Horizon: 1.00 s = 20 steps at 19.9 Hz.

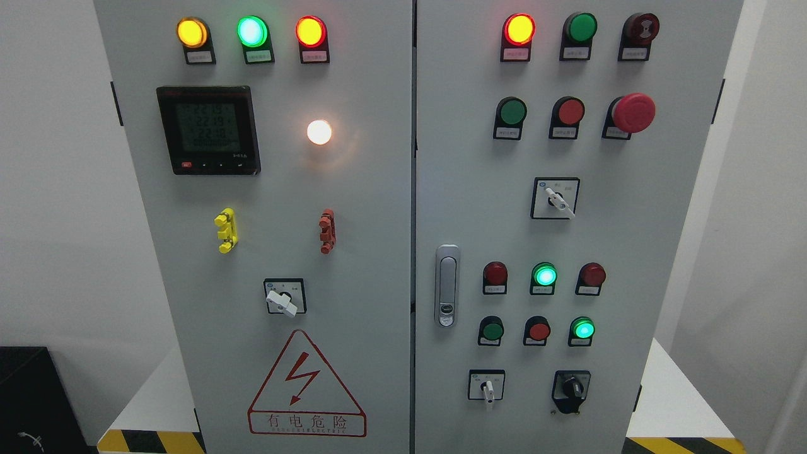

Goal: Flip black knob to close circuit

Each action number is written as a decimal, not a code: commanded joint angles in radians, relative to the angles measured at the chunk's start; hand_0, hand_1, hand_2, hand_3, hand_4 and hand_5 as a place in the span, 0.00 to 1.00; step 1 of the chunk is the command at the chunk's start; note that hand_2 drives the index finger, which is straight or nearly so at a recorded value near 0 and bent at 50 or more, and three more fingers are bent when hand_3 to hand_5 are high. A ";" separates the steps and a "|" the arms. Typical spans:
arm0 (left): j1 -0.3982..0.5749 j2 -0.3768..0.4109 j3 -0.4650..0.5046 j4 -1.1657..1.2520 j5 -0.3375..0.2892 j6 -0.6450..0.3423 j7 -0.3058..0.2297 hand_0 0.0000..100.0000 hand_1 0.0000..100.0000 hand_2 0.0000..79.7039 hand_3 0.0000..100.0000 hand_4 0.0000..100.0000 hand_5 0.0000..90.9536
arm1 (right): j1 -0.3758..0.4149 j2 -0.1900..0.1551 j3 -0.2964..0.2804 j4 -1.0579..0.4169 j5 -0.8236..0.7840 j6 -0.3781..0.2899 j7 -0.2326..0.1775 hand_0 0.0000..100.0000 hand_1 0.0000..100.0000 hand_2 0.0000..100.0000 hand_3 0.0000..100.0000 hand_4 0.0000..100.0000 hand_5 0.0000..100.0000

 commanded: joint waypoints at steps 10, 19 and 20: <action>0.000 0.000 -0.021 0.021 -0.021 -0.003 0.003 0.12 0.56 0.00 0.00 0.00 0.00 | -0.134 0.006 -0.003 -0.094 0.051 0.144 0.011 0.00 0.14 0.82 1.00 0.81 0.80; 0.000 0.000 -0.020 0.021 -0.021 -0.002 0.003 0.12 0.56 0.00 0.00 0.00 0.00 | -0.226 -0.003 -0.003 -0.092 0.073 0.194 0.038 0.00 0.14 0.82 1.00 0.81 0.81; 0.000 0.000 -0.020 0.023 -0.021 -0.002 0.001 0.12 0.56 0.00 0.00 0.00 0.00 | -0.235 -0.003 -0.003 -0.091 0.074 0.202 0.038 0.00 0.14 0.82 1.00 0.81 0.81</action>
